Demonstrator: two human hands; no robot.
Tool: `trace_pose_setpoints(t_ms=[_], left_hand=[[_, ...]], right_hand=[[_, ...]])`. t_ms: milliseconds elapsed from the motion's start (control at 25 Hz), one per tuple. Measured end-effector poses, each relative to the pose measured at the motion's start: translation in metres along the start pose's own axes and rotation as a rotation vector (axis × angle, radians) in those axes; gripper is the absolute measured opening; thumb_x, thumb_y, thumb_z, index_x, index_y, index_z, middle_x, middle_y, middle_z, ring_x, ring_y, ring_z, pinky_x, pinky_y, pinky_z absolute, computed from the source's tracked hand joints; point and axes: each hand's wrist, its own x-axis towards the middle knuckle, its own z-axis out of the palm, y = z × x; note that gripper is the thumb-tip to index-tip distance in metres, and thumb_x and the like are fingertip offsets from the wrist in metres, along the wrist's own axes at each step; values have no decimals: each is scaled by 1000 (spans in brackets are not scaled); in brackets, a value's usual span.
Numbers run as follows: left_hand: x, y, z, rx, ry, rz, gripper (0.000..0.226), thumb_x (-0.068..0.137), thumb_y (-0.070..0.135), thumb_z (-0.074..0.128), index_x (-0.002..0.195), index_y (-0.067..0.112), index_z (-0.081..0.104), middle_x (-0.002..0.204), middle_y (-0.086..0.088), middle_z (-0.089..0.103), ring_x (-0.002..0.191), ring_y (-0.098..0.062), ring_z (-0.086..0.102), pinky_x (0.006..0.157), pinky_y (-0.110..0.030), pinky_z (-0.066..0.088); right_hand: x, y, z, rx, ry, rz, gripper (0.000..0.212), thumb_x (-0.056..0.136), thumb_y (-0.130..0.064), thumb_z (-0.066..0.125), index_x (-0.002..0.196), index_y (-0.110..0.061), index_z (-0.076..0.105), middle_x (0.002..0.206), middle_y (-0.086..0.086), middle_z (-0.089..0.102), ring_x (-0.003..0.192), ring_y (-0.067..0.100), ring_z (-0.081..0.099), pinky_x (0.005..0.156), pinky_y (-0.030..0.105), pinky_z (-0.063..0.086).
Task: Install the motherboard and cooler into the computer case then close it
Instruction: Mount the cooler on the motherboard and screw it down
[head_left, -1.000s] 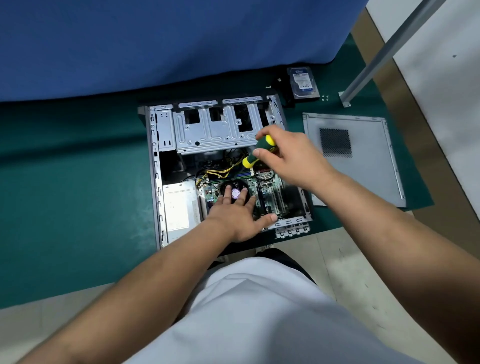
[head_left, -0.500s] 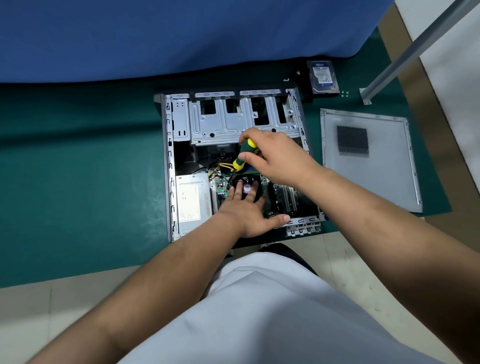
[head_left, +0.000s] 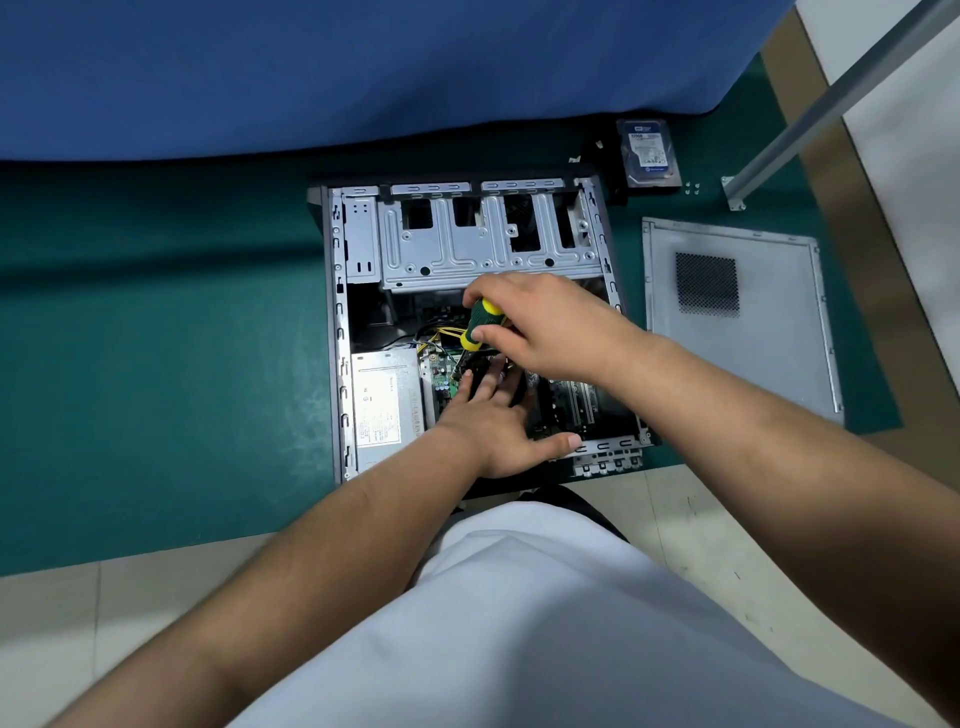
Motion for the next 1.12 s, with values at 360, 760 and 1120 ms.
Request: trace_pose_setpoints(t_ms=[360,760,1120], left_hand=[[-8,-12,-11,-46,-63,46,108,73,100,13,162,41,6,167,2,-25,149,-38,-33,121,-47,-17],[-8,-14,-12,-27,-15,84,103,76,97,17,162,40,13,171,2,-14,153,-43,-21,125,-53,-3],[-6,-14,-12,-24,-41,47,108,73,101,15,162,41,9,170,2,-17,152,-40,-27,123,-51,-9]], right_hand=[[22,1,-25,-37,-185,-93,42,93,-28,70,134,-32,60,137,-8,52,116,17,59,99,39,50],[36,-27,-7,-413,-40,94,51,99,-66,42,105,-21,66,66,7,53,68,31,57,50,31,28],[45,-21,-36,-255,-326,-167,35,94,-32,68,128,-37,63,125,-3,57,99,23,61,80,36,51]])
